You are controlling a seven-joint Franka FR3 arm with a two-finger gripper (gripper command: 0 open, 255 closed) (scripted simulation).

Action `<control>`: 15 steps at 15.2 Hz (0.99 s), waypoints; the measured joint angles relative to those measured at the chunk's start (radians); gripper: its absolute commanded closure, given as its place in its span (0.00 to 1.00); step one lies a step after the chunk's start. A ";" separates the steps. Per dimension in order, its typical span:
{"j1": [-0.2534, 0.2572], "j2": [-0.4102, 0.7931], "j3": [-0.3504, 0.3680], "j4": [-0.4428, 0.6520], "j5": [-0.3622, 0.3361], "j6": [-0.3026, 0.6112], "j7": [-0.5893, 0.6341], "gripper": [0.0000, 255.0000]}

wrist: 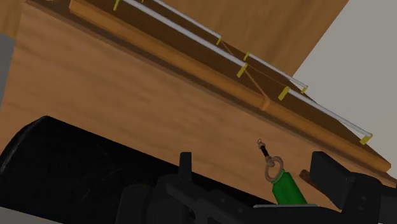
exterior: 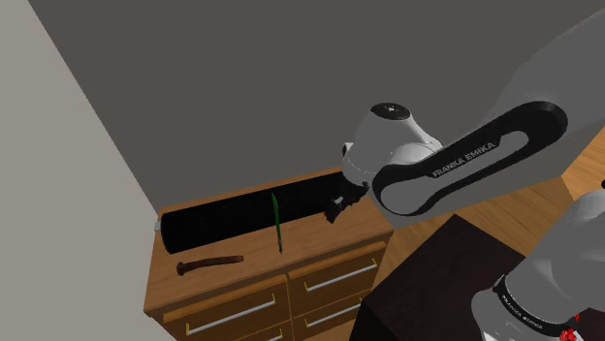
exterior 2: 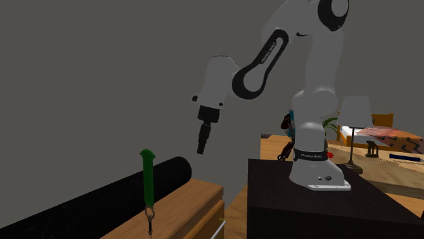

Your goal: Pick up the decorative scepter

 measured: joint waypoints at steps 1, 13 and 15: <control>-0.011 0.044 0.020 0.008 -0.036 0.049 0.033 0.00; 0.316 0.585 -0.342 0.363 -1.020 0.372 0.869 0.00; 0.413 0.663 -0.429 0.445 -1.095 0.405 0.959 0.00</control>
